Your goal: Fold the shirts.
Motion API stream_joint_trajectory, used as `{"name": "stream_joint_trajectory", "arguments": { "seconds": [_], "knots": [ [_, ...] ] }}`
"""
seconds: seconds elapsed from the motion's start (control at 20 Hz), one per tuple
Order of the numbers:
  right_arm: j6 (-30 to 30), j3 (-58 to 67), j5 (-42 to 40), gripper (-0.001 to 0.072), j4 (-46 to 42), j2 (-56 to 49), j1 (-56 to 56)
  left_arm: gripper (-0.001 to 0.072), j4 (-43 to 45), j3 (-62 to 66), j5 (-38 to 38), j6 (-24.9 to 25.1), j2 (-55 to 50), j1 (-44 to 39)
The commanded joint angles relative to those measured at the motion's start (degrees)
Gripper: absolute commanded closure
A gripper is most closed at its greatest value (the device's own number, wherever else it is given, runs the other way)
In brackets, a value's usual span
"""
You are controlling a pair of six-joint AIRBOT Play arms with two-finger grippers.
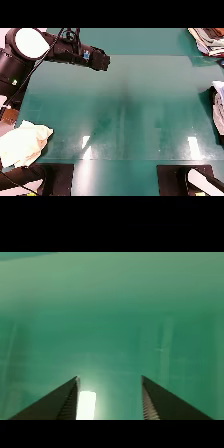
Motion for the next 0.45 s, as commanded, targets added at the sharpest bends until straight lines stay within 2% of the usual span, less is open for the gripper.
{"name": "stream_joint_trajectory", "arguments": {
  "seconds": [0.0, 0.05, 0.1, 0.4],
  "knots": [
    [0.0, 0.4, -1.4, 0.0363, 0.4, 0.0, 10.9, 0.0681, 0.0, 0.0, 0.1, -0.1, 0.0, 0.0],
    [0.0, 0.4, -1.3, 0.0602, 0.4, 0.0, 12.4, 0.0681, 0.0, 0.0, 0.1, 0.0, 0.0, 0.0],
    [-0.1, 0.4, -1.3, 0.0693, 0.4, 0.0, 13.3, 0.0681, 0.0, 0.0, 0.1, 0.0, 0.0, 0.0],
    [-0.1, 0.4, -1.1, 0.0693, 0.4, 0.0, 14.0, 0.0681, 0.0, 0.0, 0.1, 0.0, 0.0, 0.0]
  ]
}}
